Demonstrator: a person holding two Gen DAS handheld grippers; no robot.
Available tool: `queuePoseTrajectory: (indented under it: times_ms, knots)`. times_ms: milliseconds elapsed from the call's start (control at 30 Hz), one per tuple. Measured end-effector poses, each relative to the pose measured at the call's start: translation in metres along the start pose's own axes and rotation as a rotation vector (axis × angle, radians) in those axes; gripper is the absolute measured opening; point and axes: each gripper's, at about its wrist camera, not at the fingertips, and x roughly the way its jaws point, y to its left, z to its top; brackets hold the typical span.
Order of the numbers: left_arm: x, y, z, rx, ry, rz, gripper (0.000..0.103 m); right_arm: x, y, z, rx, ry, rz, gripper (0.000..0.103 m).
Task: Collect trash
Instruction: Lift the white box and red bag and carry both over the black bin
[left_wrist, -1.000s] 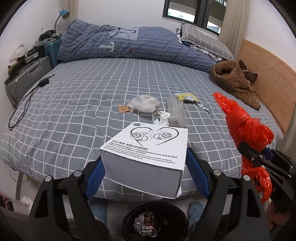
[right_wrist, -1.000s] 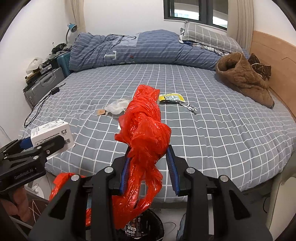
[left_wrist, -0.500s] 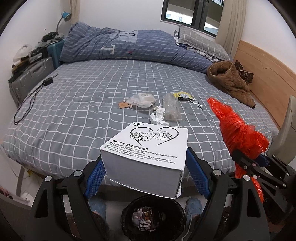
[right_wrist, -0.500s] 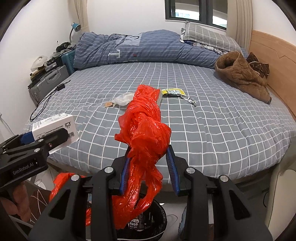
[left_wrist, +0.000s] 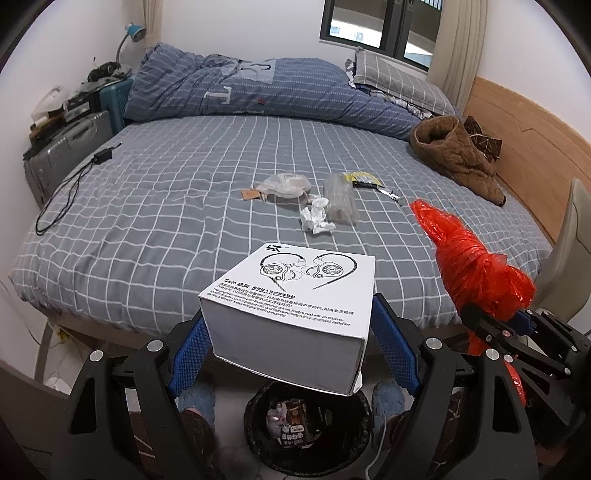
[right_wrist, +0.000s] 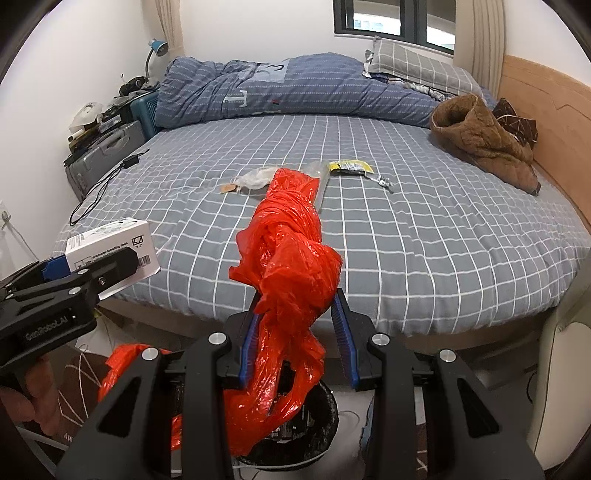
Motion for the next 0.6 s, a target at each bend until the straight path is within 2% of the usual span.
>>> queuePoseTrajectory:
  times_ms: [333,600]
  knots:
    - [-0.019,-0.004,-0.024,0.01,-0.004,-0.015,0.08,-0.026,-0.002,-0.029,0.001,0.007,0.003,0.035]
    - [-0.017,-0.012,-0.056,0.025,0.029,-0.019,0.08,-0.022,-0.001,-0.066,-0.006,0.062,0.001,0.035]
